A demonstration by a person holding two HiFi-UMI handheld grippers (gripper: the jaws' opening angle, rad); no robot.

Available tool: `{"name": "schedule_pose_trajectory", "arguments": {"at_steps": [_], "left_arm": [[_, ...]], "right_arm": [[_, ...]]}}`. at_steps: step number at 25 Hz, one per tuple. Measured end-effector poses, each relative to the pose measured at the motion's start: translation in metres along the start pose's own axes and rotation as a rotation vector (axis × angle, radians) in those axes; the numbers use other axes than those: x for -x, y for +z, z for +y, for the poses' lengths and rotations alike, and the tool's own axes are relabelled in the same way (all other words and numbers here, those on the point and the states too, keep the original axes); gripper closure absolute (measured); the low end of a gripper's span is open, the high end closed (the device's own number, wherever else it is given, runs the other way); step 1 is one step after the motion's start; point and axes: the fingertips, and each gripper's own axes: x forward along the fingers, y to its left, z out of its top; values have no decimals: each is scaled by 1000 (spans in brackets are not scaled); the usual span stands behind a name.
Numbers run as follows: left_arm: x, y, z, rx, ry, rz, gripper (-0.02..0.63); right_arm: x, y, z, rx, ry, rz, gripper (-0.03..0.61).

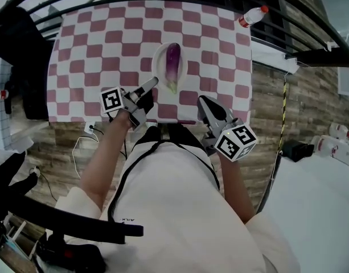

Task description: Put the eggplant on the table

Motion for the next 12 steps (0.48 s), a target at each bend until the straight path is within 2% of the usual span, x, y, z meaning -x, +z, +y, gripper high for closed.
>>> {"name": "schedule_pose_trajectory", "arguments": {"at_steps": [4,12], "left_arm": [[-13,1,24,21,13,-7,578],[-43,6,70,11,50,7,578]], "right_arm": [[-4,-1,-19,-15,-11,12,571],[-5,-13,-54,-52,-16,47,571]]}}
